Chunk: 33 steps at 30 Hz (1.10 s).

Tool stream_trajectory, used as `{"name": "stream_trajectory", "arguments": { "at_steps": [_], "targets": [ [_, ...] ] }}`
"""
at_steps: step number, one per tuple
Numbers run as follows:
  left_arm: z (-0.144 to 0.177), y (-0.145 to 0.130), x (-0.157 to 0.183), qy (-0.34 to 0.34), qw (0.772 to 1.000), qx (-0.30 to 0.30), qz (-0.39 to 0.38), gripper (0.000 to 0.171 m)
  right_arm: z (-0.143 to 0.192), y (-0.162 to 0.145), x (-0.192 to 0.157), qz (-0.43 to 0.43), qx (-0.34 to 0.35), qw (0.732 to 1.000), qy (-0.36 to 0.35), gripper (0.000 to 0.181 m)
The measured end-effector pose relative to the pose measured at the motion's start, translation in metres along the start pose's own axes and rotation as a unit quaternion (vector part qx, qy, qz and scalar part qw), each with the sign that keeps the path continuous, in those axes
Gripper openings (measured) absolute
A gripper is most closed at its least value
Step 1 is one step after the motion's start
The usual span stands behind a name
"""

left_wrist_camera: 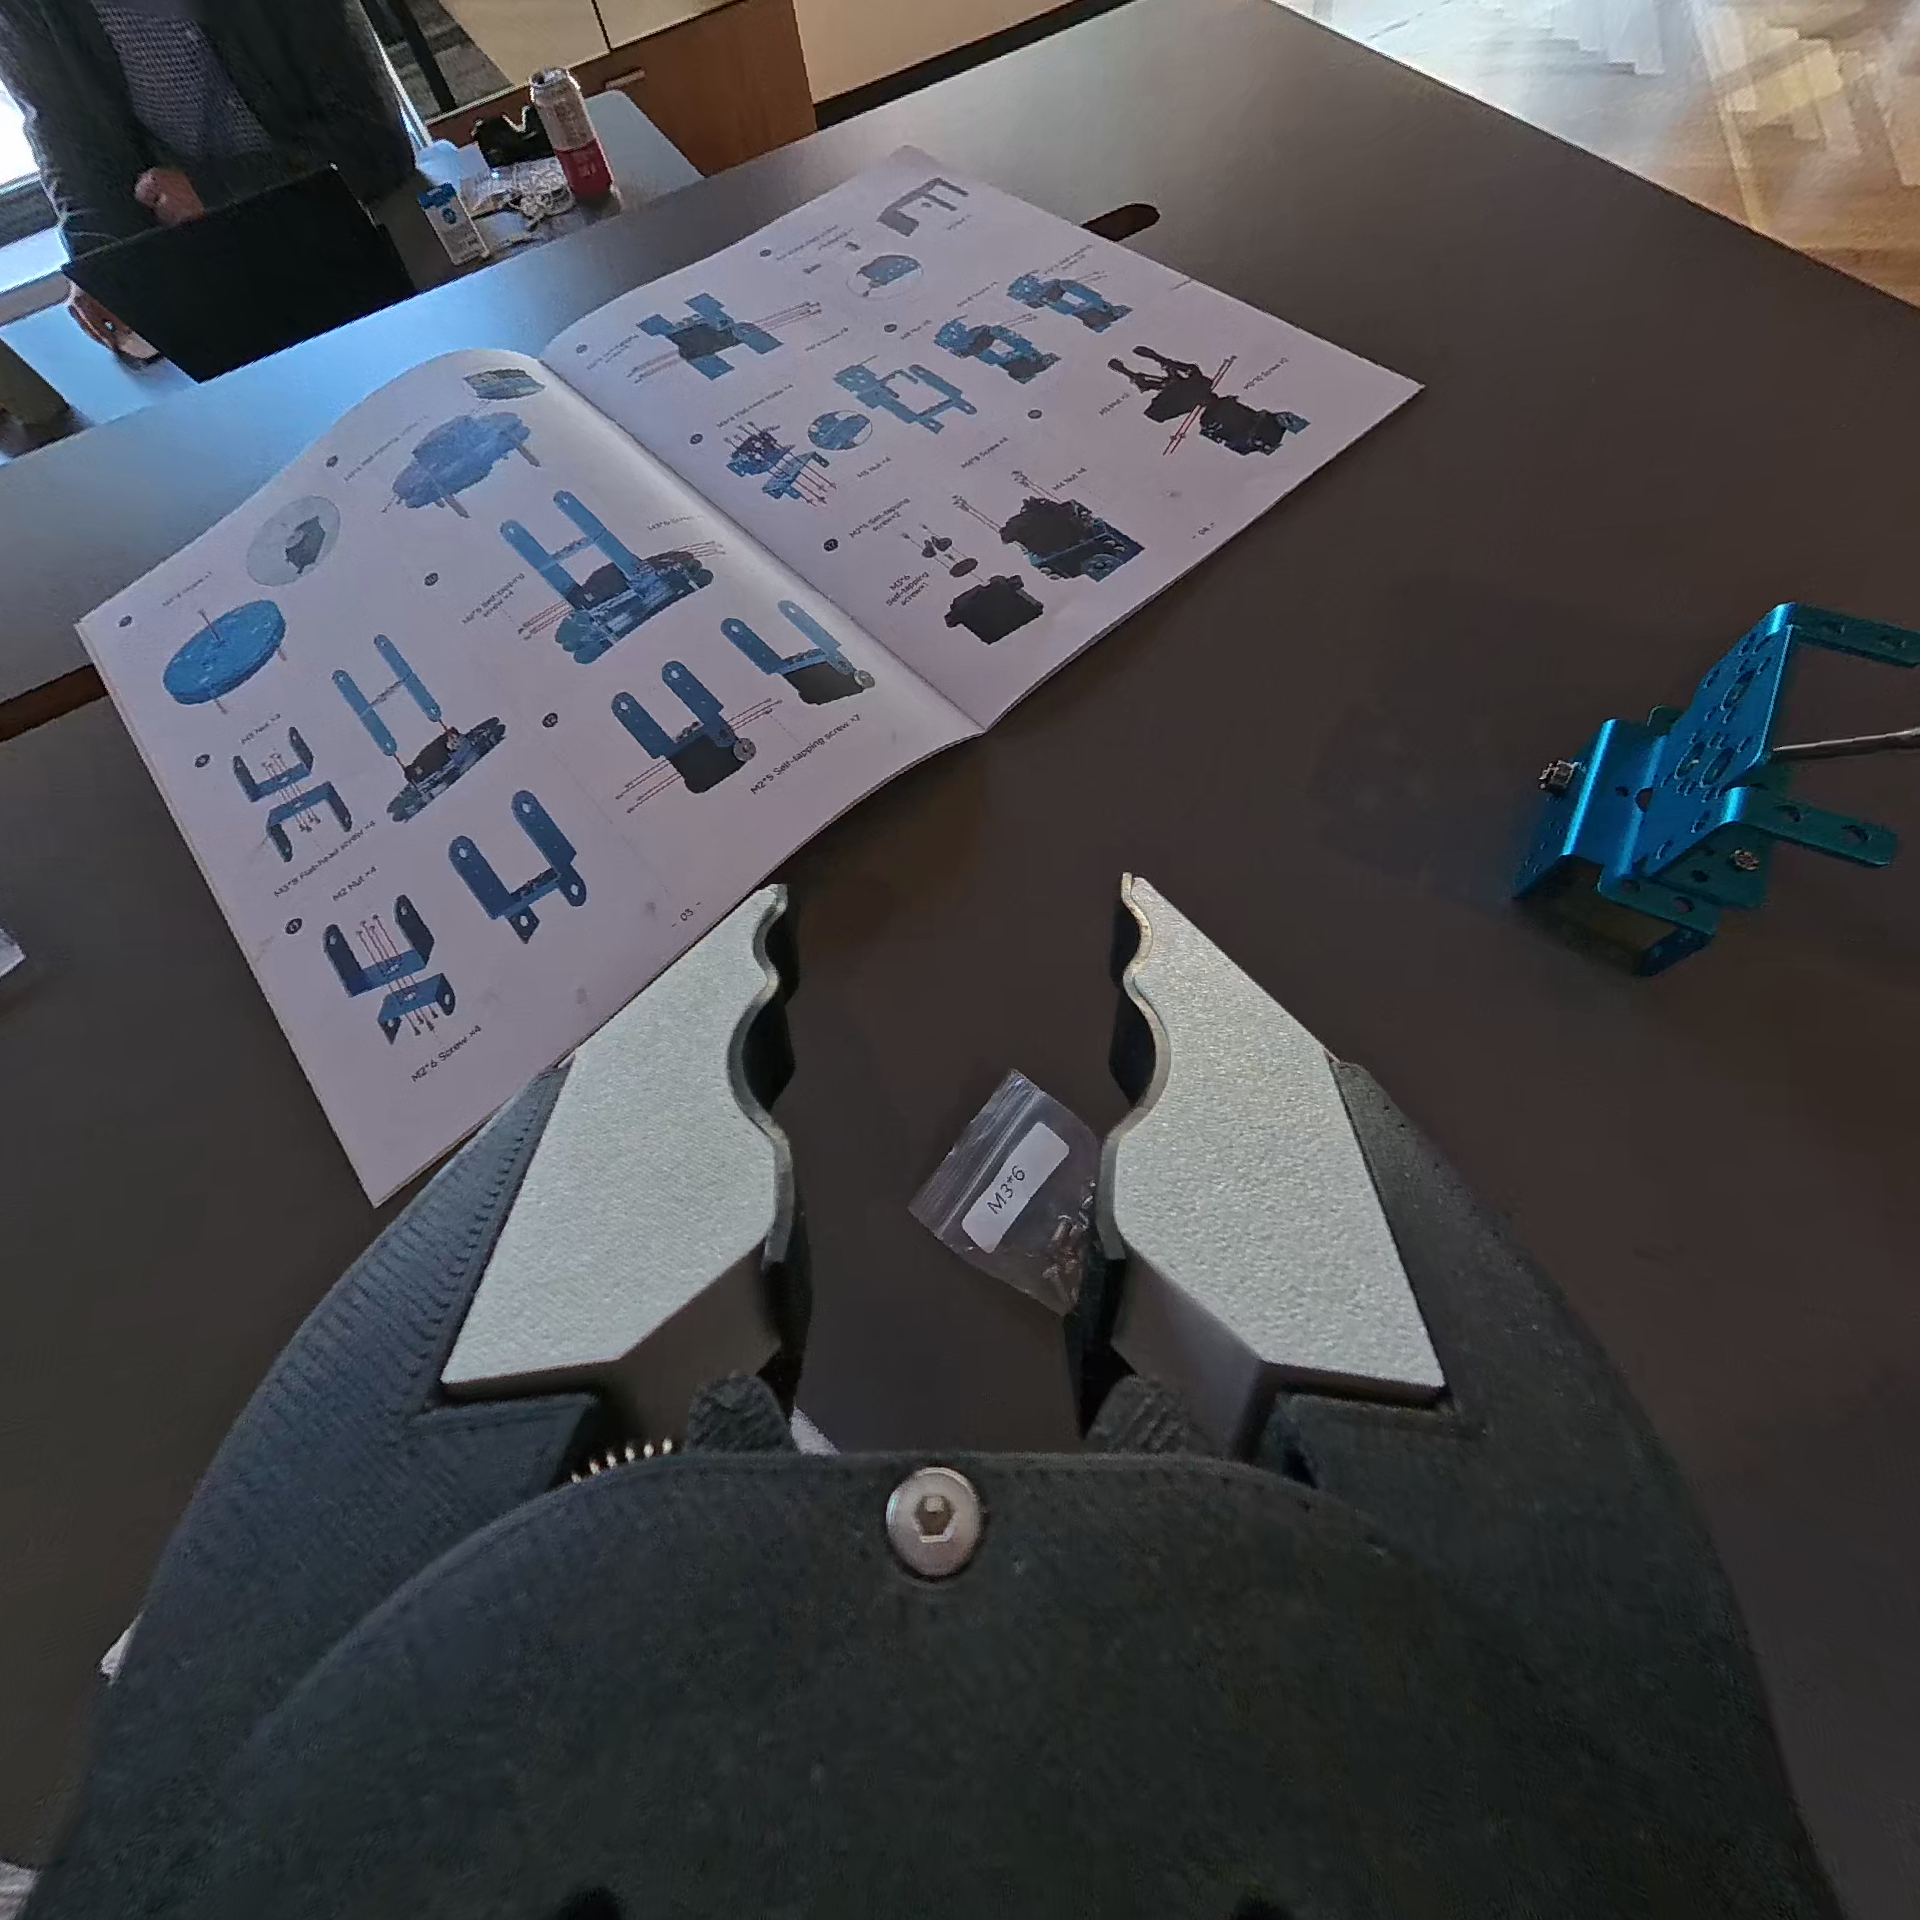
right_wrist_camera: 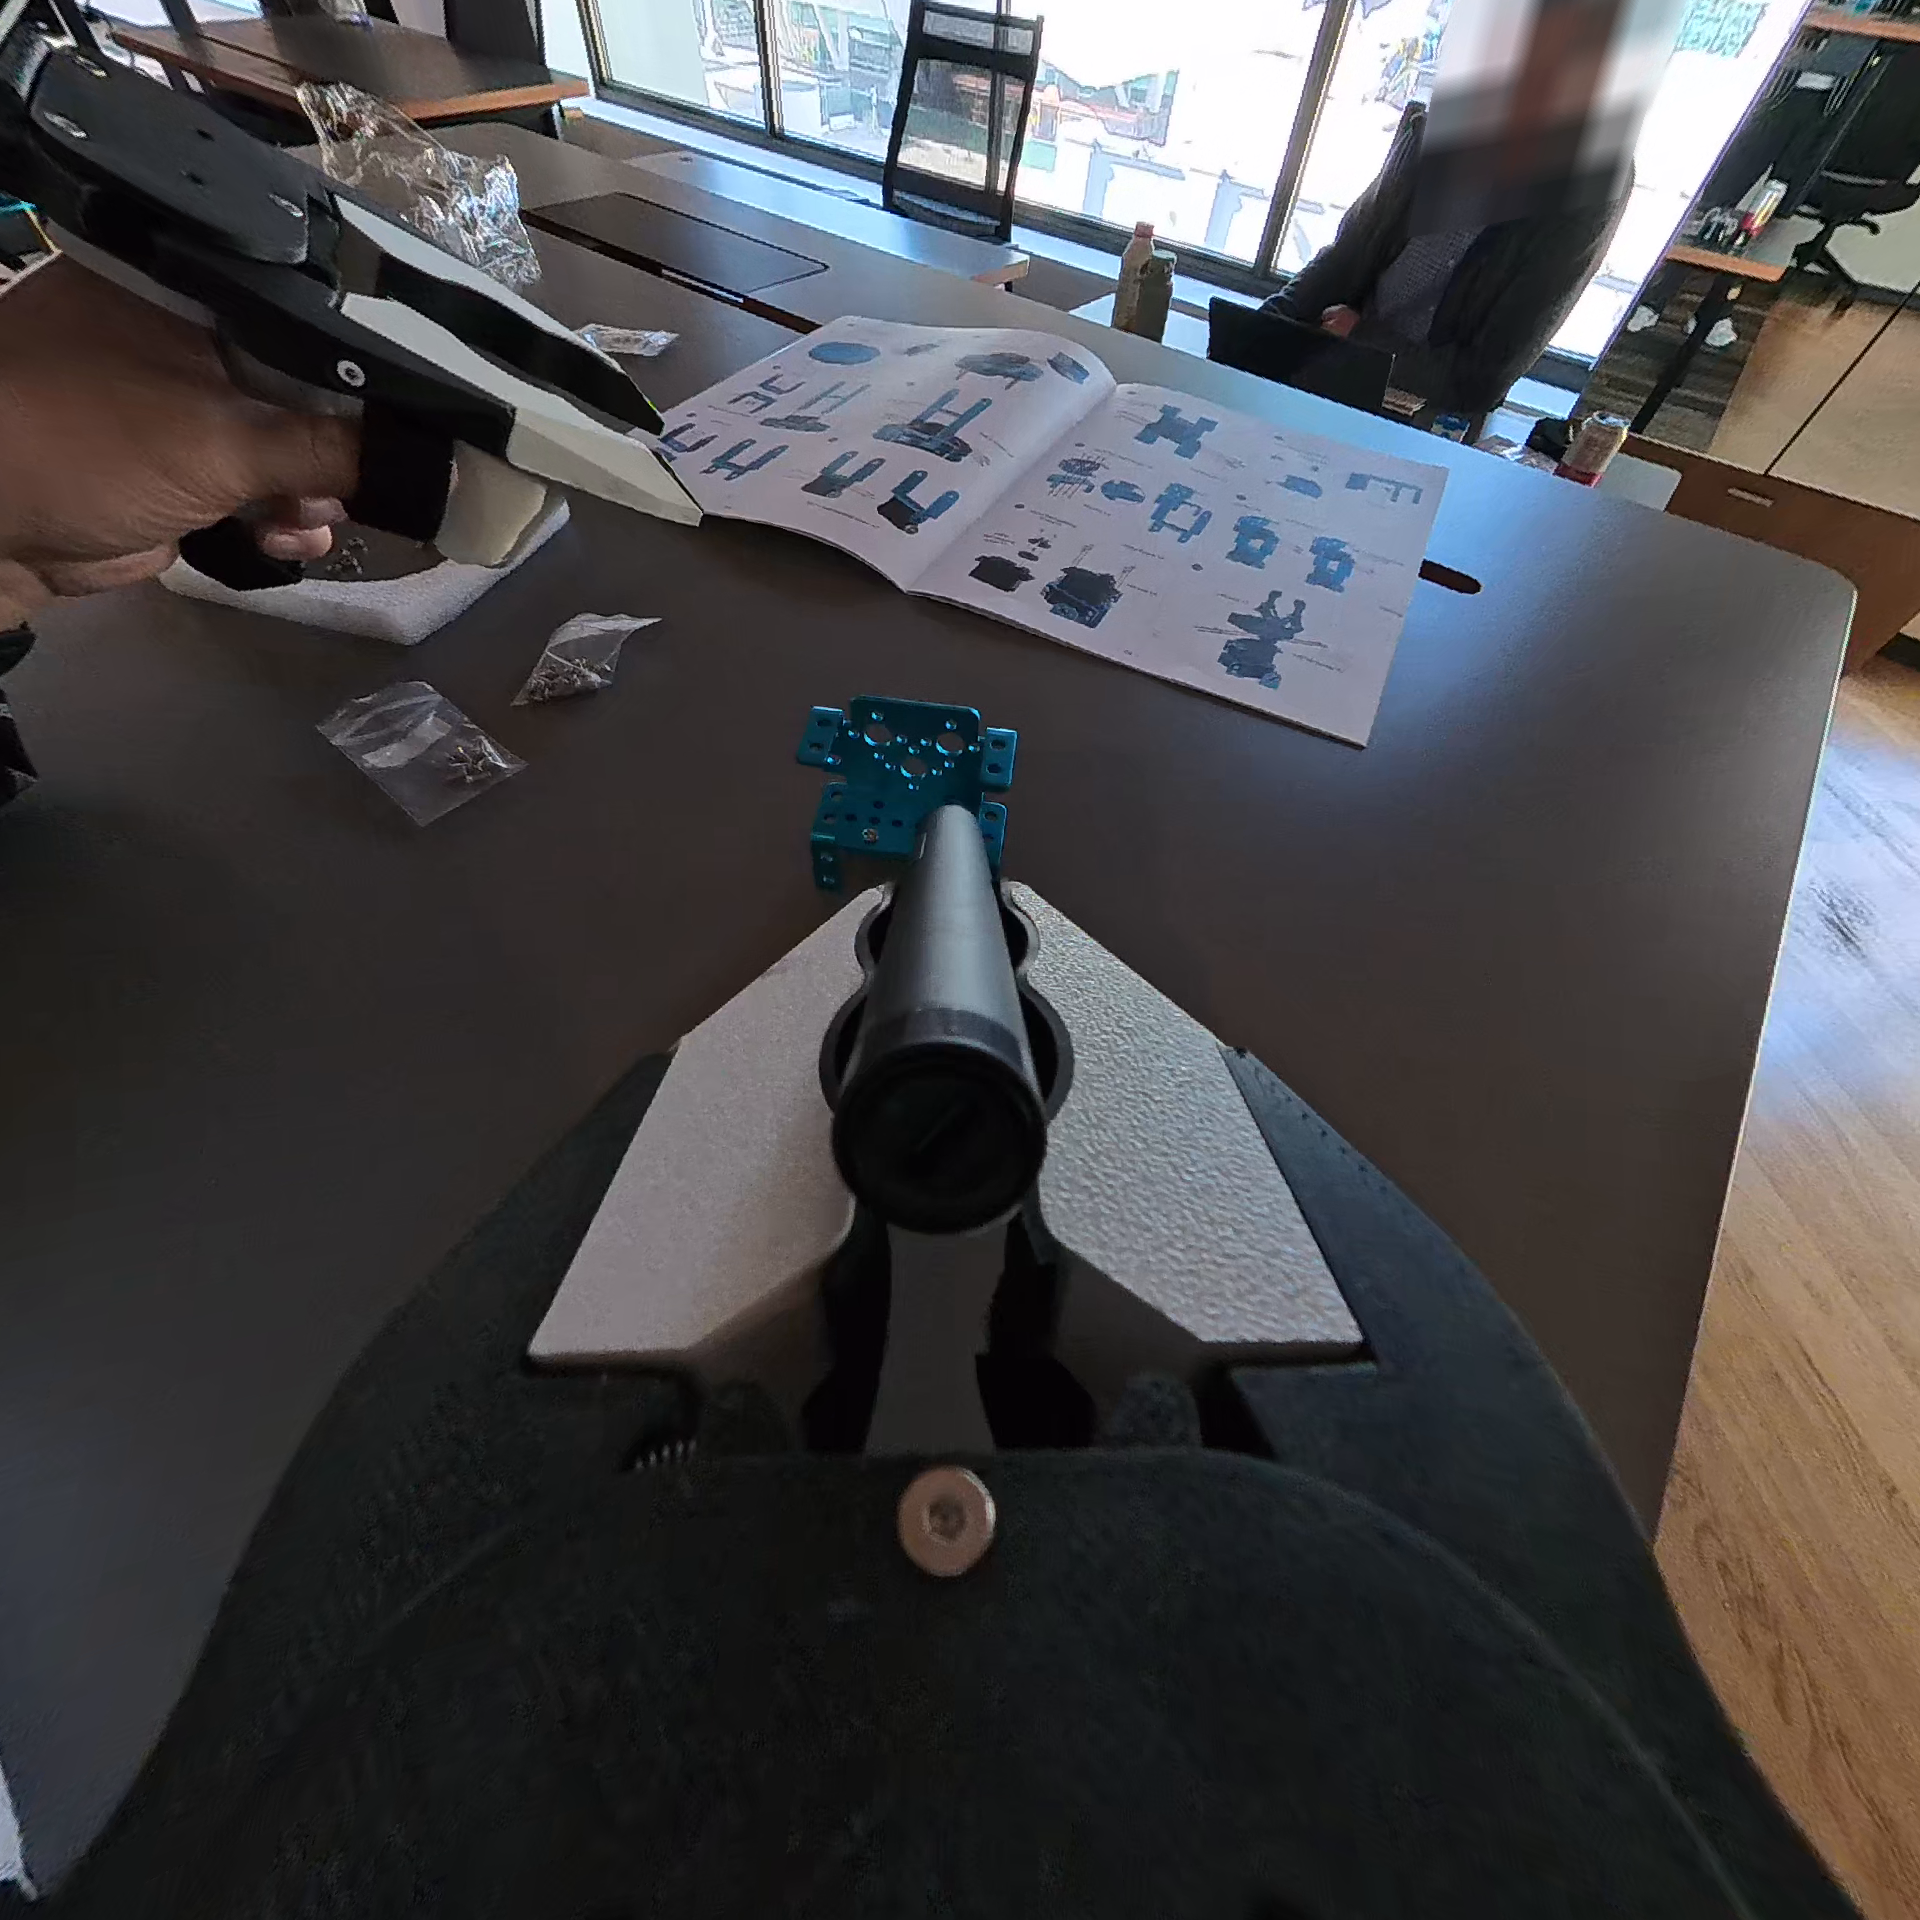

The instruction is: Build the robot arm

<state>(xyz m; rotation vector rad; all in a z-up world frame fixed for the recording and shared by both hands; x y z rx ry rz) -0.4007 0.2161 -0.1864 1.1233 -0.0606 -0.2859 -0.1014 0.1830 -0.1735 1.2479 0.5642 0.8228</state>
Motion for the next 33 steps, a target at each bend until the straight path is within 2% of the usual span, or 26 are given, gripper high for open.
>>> {"name": "stream_trajectory", "arguments": {
  "at_steps": [33],
  "targets": [
    [-0.003, -0.003, 0.004, -0.012, 1.0, -0.008, -0.006, 0.059, -0.005, 0.013, -0.004, 0.061, -0.029, 0.998, 0.006, 0.017]
  ]
}}
Point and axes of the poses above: each gripper's, where its closed fingertips meet, z back along the fingers, y out of its top, x = y × z across the jaws, the point moved 8 cm from there along z, back along the fingers, and after that the axes turned 7 degrees about x, right-handed, at the moved point
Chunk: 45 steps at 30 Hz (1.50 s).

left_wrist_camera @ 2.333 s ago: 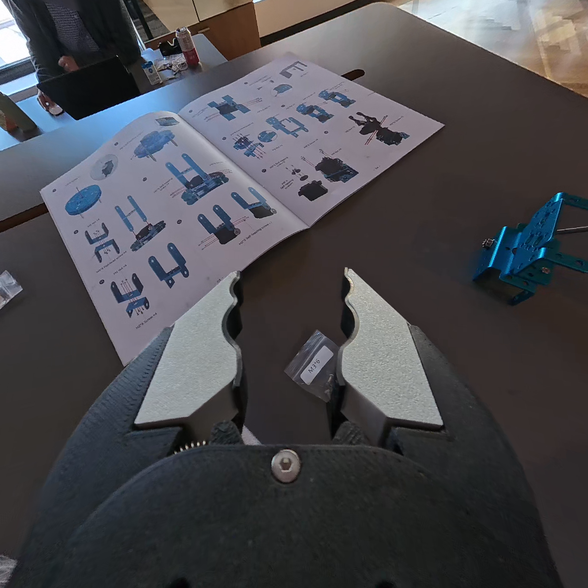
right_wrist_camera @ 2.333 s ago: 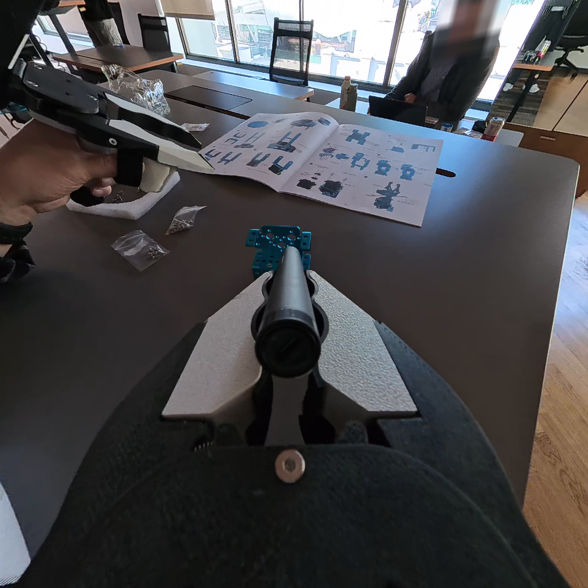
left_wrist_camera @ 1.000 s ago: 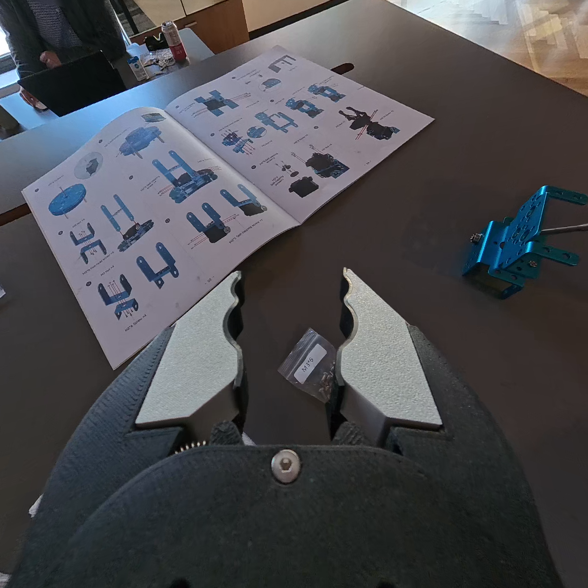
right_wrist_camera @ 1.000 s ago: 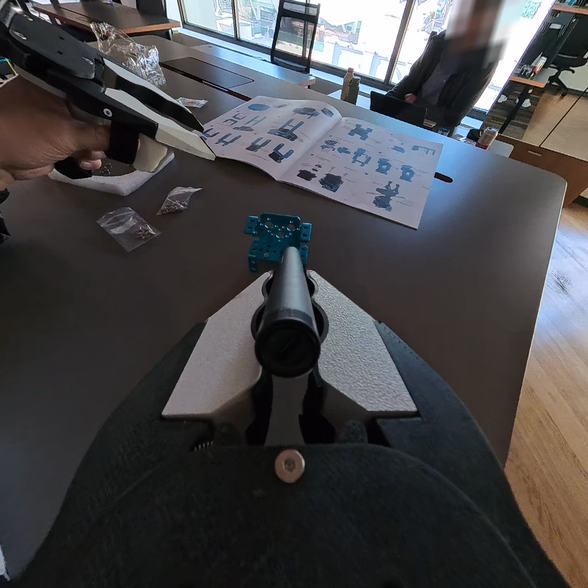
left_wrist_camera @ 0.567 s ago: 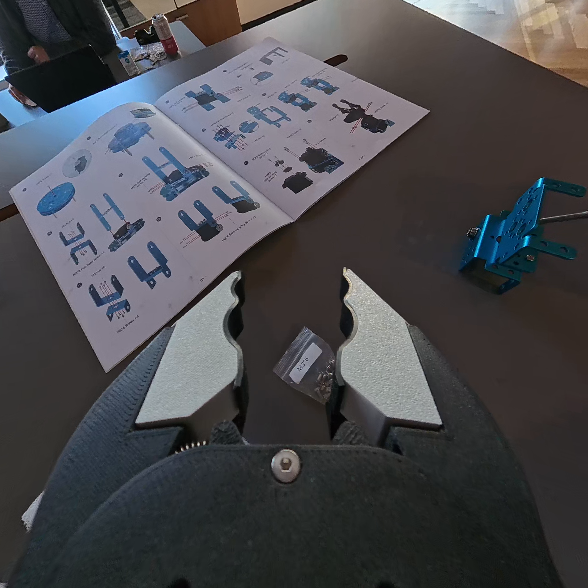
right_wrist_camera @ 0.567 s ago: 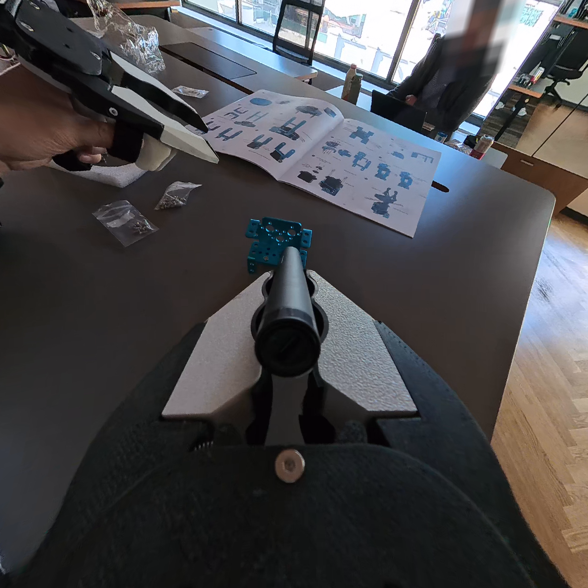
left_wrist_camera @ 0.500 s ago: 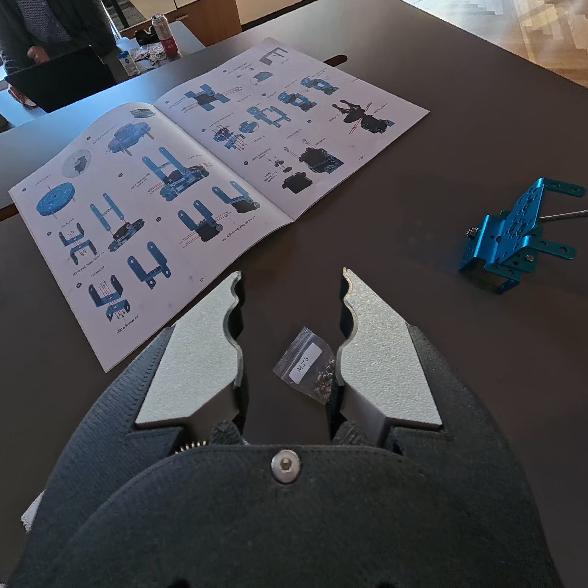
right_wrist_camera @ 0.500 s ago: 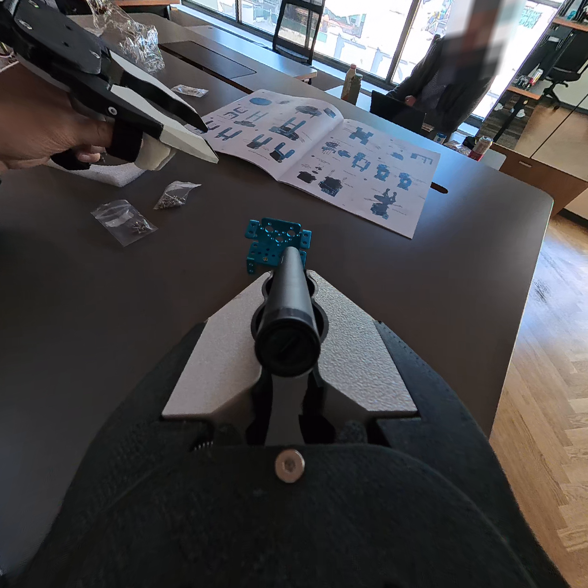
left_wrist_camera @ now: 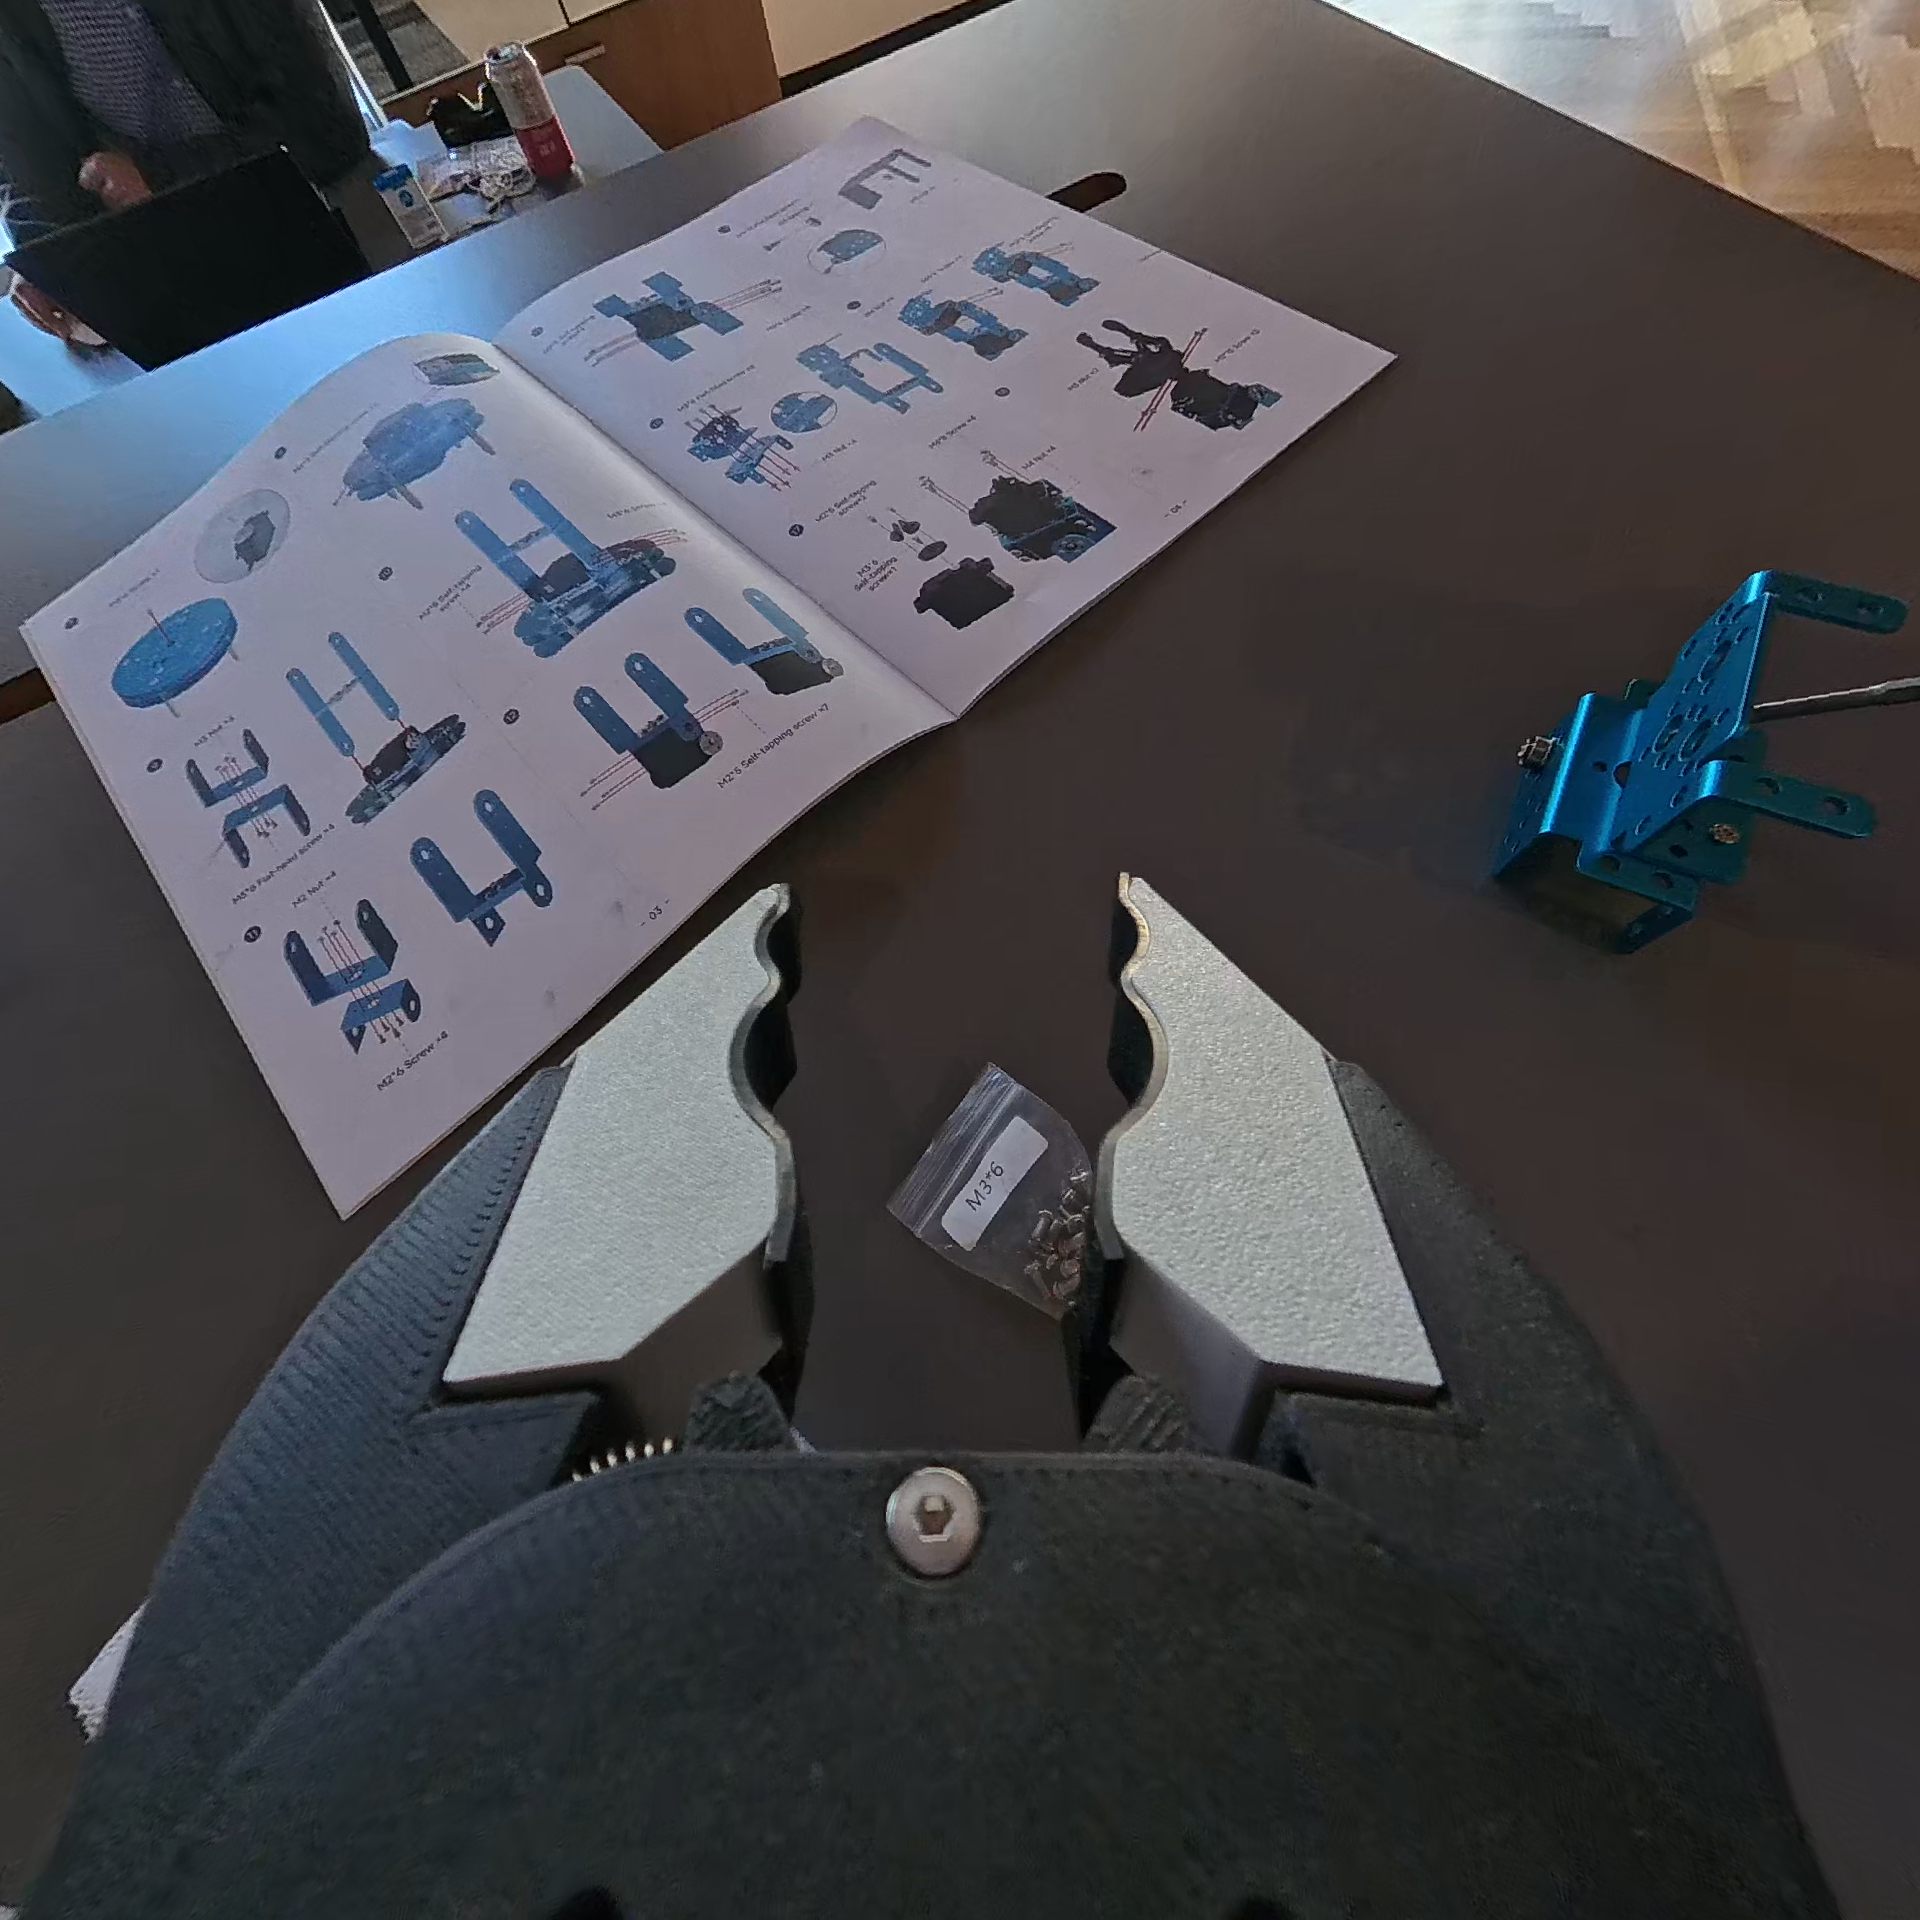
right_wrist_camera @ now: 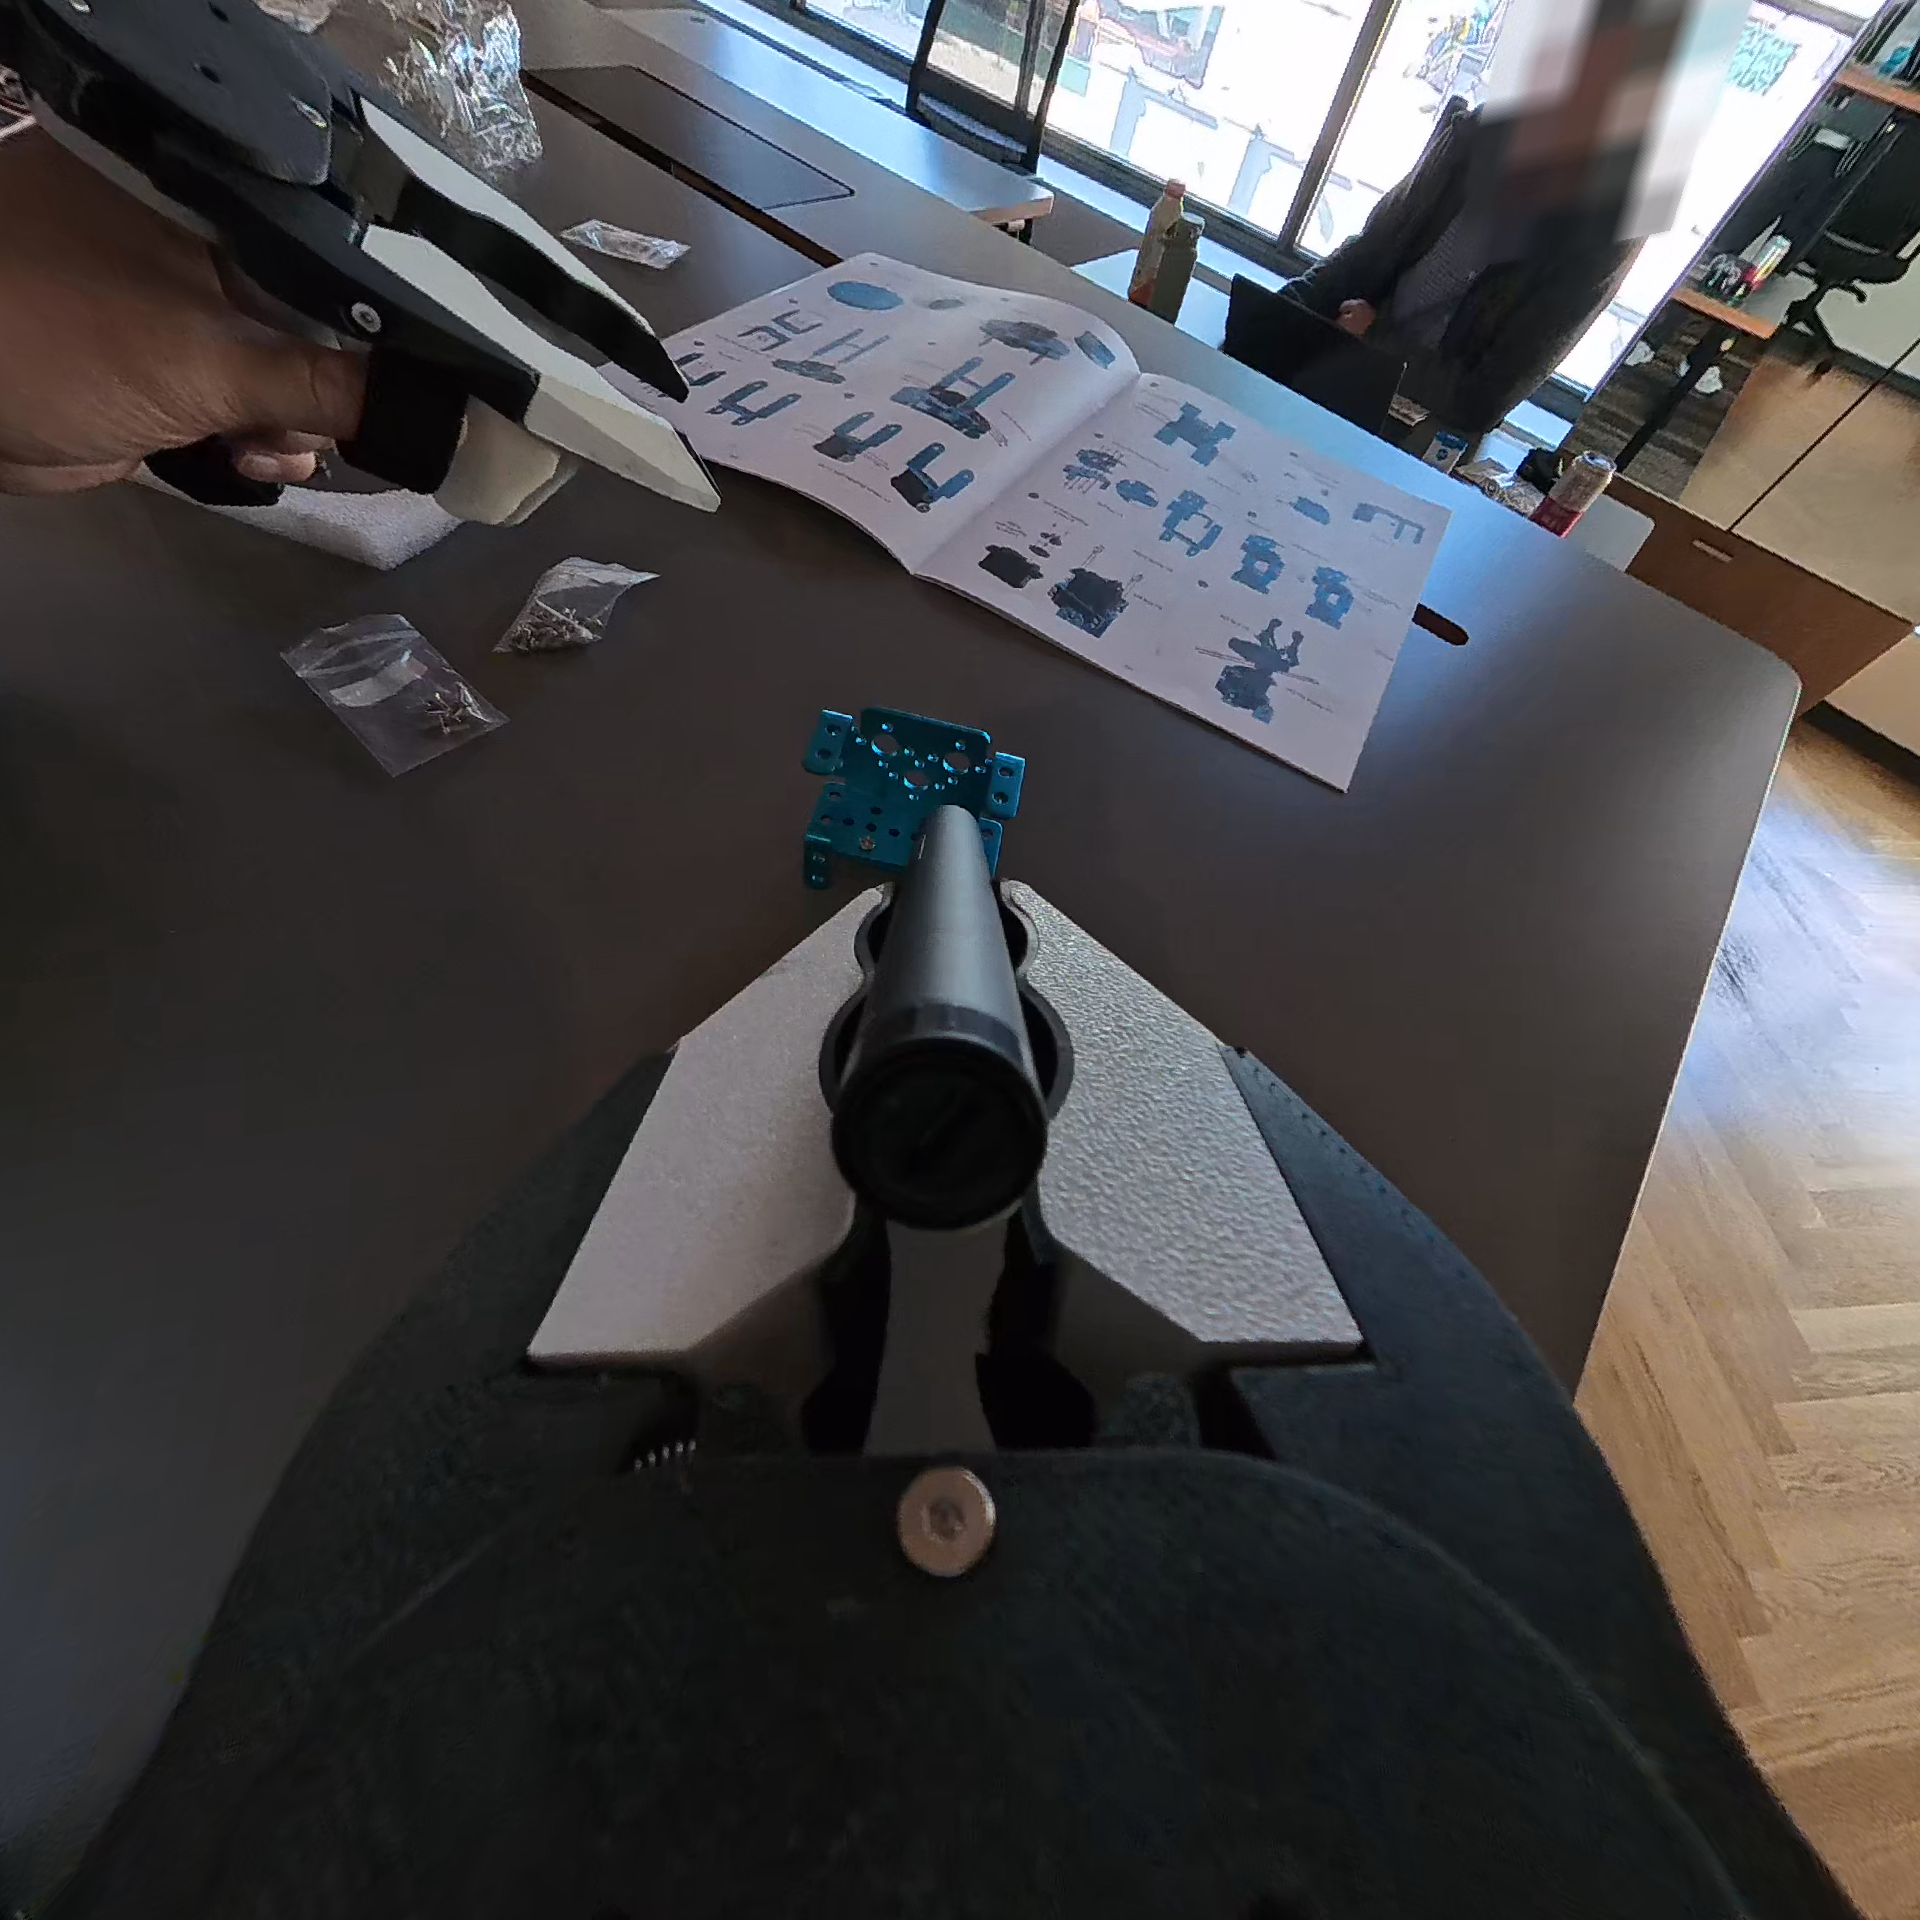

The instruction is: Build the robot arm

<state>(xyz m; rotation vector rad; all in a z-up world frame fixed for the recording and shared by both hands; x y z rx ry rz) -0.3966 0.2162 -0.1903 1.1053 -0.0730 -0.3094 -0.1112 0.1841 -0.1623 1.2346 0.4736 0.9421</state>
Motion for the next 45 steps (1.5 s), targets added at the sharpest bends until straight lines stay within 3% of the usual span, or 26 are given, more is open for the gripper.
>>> {"name": "stream_trajectory", "arguments": {
  "at_steps": [16, 24, 36, 39, 42, 45],
  "targets": [
    [0.0, 0.0, 0.002, -0.008, 1.0, 0.0, -0.001, 0.058, -0.006, 0.008, -0.002, 0.044, -0.029, 0.999, 0.011, 0.017],
    [-0.001, 0.003, 0.012, -0.056, 0.998, 0.021, 0.016, 0.057, -0.01, 0.012, 0.0, 0.05, -0.051, 0.997, 0.019, 0.017],
    [-0.002, 0.001, 0.015, -0.065, 0.998, 0.012, 0.009, 0.055, -0.01, 0.009, 0.005, -0.003, -0.075, 0.997, 0.025, 0.016],
    [-0.002, 0.004, 0.025, -0.108, 0.994, 0.024, 0.016, 0.051, -0.007, 0.005, 0.006, -0.023, -0.067, 0.997, 0.024, 0.016],
    [0.001, 0.017, 0.049, -0.203, 0.977, 0.059, 0.038, 0.044, -0.005, 0.002, 0.006, -0.033, -0.057, 0.998, 0.022, 0.017],
    [-0.003, 0.031, 0.069, -0.234, 0.969, 0.074, 0.026, 0.04, -0.004, -0.001, 0.006, -0.041, -0.048, 0.998, 0.02, 0.016]
  ]
}}
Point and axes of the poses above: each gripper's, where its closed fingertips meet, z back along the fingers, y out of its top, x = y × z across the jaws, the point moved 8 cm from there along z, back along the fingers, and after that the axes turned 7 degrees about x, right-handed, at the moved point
